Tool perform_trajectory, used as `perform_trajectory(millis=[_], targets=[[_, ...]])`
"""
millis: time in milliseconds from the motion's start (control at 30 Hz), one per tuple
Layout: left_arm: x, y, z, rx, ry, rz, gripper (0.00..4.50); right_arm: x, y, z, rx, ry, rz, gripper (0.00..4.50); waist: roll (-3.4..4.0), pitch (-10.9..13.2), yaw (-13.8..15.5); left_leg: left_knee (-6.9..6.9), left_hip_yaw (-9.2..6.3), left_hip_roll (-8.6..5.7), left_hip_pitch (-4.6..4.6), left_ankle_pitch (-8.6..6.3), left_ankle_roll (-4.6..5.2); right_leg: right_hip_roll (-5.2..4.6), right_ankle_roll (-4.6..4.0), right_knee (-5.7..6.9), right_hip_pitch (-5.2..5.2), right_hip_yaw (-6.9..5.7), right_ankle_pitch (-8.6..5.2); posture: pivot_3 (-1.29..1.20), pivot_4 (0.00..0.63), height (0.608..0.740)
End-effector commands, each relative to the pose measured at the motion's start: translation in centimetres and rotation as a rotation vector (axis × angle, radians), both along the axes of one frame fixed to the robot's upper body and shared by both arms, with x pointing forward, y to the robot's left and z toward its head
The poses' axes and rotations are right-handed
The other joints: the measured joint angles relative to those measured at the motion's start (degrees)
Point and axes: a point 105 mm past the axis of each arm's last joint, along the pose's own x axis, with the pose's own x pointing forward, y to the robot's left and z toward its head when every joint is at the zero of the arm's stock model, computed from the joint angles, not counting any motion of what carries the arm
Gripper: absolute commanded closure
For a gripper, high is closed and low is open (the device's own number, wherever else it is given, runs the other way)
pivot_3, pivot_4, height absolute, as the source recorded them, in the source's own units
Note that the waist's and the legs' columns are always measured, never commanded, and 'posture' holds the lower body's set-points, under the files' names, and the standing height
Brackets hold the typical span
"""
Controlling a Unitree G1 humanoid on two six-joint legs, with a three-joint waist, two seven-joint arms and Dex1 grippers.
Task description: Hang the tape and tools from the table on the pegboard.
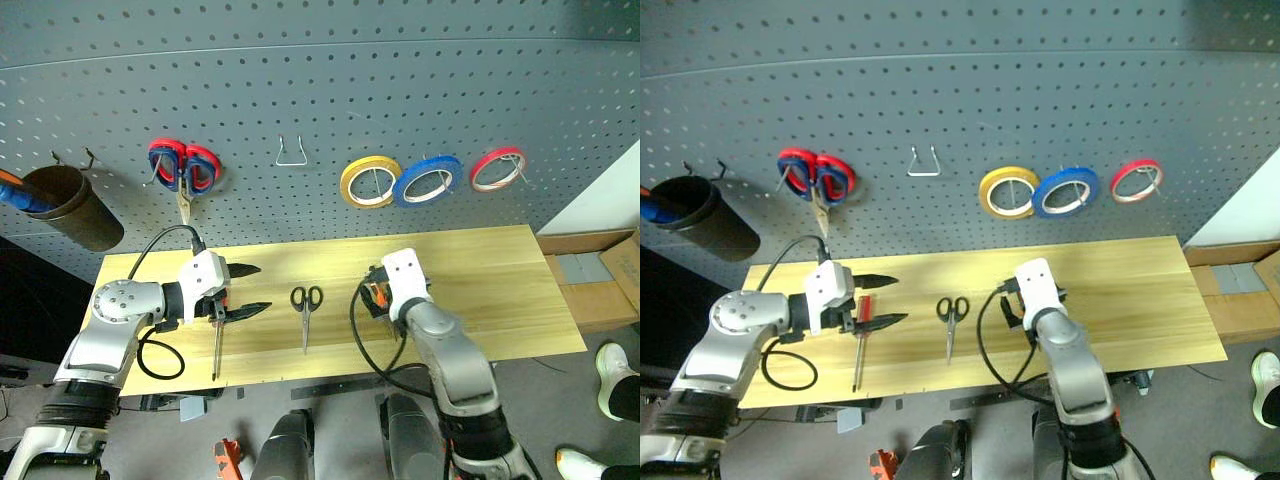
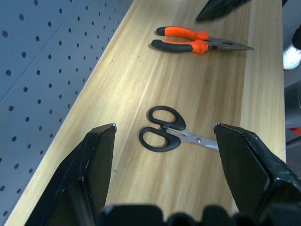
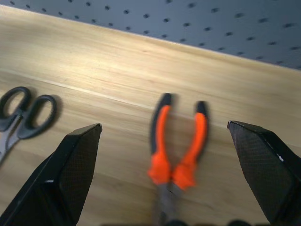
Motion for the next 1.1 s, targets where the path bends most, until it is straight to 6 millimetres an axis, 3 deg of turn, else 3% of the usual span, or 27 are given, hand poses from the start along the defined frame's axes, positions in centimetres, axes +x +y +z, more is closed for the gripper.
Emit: perform_trajectory(millis=[33, 167, 400, 867, 1033, 1100], targets=[[-0.1, 0.0, 0.8, 0.006, -0.038, -0.016, 0.92, 1.2, 0.3, -0.4, 0.017, -0.001, -0.035, 0.03, 0.0, 0.0, -0.1, -0.01, 0.0, -0.01, -0.01, 0.0, 0.0, -0.01, 0.0, -0.02, -0.01, 0.0, 0.0, -0.14, 0.282, 0.74], [-0.1, -0.1, 0.9, 0.006, -0.041, -0.014, 0.92, 2.8, 0.1, -1.7, 0.005, 0.029, -0.063, 0.03, 0.0, 0.0, -0.8, -0.07, 0.04, -0.02, -0.03, 0.0, -0.01, -0.04, 0.0, -0.07, -0.06, -0.02, 0.0, -0.12, 0.281, 0.74], [-0.2, -0.2, 0.9, 0.009, -0.044, -0.016, 0.92, 3.2, -0.3, -4.5, 0.007, 0.117, -0.081, 0.03, 0.0, 0.0, -1.5, -0.13, 0.08, 0.0, -0.01, 0.0, -0.01, -0.03, 0.0, -0.04, -0.11, -0.02, 0.0, -0.11, 0.28, 0.74], [-0.1, -0.4, 0.7, 0.004, -0.045, -0.019, 0.92, 4.1, -0.4, -7.0, 0.025, 0.224, -0.085, 0.03, -0.02, 0.0, -1.6, -0.08, 0.1, 0.03, 0.08, 0.0, -0.01, -0.02, -0.01, 0.0, -0.06, -0.01, 0.01, -0.11, 0.277, 0.74], [-0.2, -0.2, 0.6, -0.009, -0.039, -0.003, 0.92, 3.9, -0.4, -7.1, 0.0, 0.21, -0.07, 1.56, -0.03, 0.0, -1.6, -0.07, 0.1, 0.03, 0.14, 0.0, -0.01, -0.02, -0.01, 0.01, 0.0, -0.01, 0.01, -0.11, 0.274, 0.74], [-0.3, -0.1, 0.5, -0.026, -0.032, 0.009, 0.92, 3.8, -0.2, -6.9, -0.017, 0.19, -0.054, 1.6, -0.02, 0.0, -1.6, -0.08, 0.1, 0.04, 0.16, 0.0, -0.01, -0.01, -0.01, 0.02, 0.0, -0.01, 0.01, -0.11, 0.275, 0.74]])
